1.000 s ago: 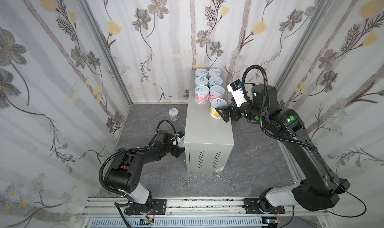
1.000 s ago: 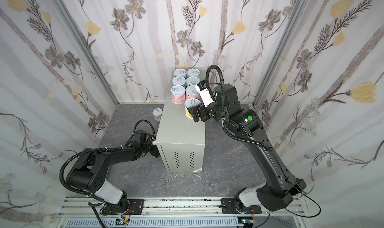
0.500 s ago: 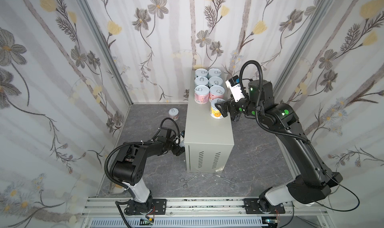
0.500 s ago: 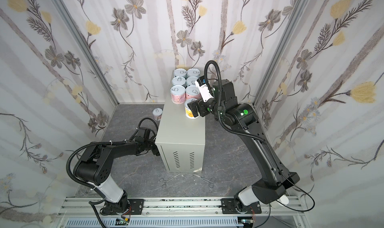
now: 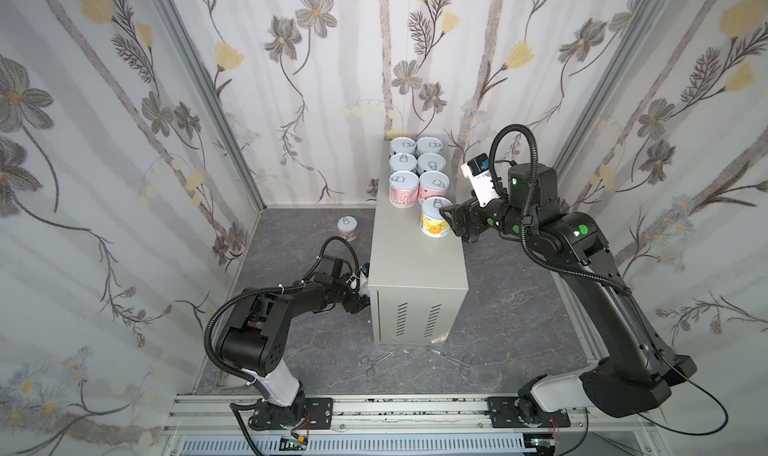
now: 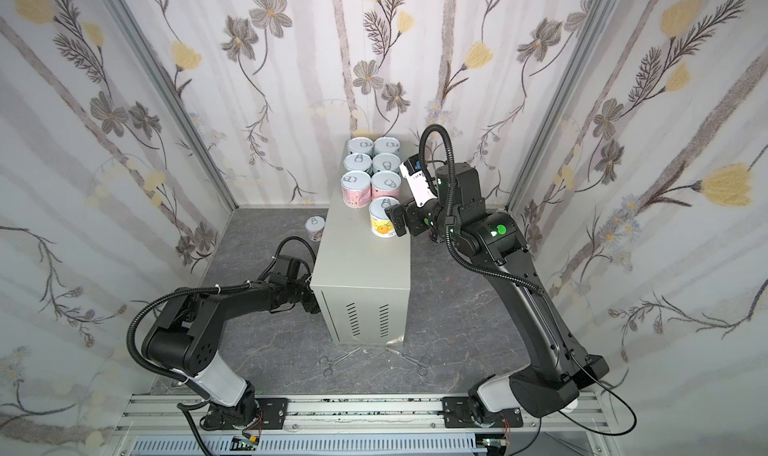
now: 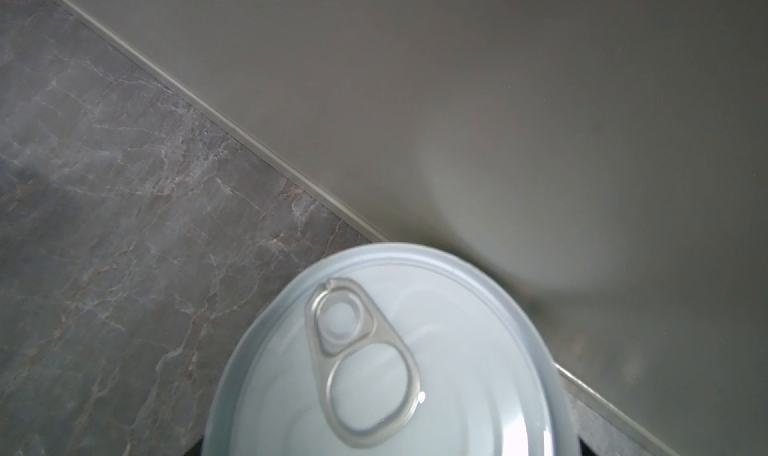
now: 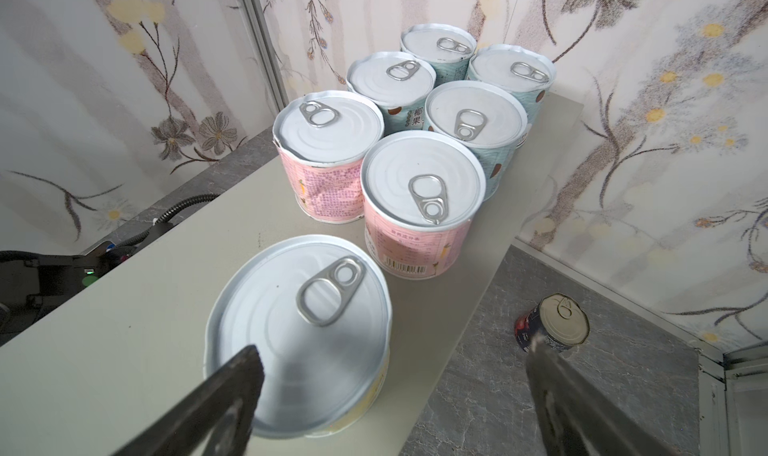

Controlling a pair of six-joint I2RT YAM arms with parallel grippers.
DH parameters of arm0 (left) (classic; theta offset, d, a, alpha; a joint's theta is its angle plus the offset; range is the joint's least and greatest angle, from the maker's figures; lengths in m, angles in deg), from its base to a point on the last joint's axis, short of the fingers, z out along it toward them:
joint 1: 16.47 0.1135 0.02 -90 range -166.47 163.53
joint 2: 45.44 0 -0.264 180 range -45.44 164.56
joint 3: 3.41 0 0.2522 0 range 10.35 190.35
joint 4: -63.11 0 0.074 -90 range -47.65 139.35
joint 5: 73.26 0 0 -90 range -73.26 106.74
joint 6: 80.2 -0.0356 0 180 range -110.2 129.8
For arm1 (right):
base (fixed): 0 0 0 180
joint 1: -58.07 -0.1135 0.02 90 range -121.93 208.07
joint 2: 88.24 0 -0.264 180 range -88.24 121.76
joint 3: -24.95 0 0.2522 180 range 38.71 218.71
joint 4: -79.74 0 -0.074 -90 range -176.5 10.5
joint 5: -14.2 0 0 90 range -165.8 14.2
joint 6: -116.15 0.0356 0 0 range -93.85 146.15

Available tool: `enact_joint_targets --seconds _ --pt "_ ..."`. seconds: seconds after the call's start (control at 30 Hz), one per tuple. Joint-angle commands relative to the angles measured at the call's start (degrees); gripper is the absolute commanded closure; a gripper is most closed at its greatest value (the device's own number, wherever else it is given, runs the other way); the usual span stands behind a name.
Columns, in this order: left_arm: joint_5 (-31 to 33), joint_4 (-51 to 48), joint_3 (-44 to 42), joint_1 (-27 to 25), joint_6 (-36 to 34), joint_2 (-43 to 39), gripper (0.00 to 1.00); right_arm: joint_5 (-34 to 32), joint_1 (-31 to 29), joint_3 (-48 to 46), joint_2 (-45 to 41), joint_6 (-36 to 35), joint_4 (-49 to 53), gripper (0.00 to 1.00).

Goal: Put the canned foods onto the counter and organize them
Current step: 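Raise both grippers and bring them to opposite sides of the cluster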

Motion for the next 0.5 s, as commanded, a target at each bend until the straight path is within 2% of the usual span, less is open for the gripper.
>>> enact_joint_targets --seconds 0.0,0.27,0.47 --pt "0.2 1.1 -1.13 0.41 0.91 -3.44 0.46 0.54 0.64 -0.88 -1.17 -2.27 -3.22 0.01" --pt "4.07 -6.44 0.78 3.95 4.44 -16.87 0.48 1.59 2.96 -2.21 -3.14 -4.11 -4.21 0.01" --pt "6.94 -14.09 7.89 4.93 6.64 -25.38 0.48 3.2 4.16 -3.05 -4.42 -6.58 -5.29 0.0"
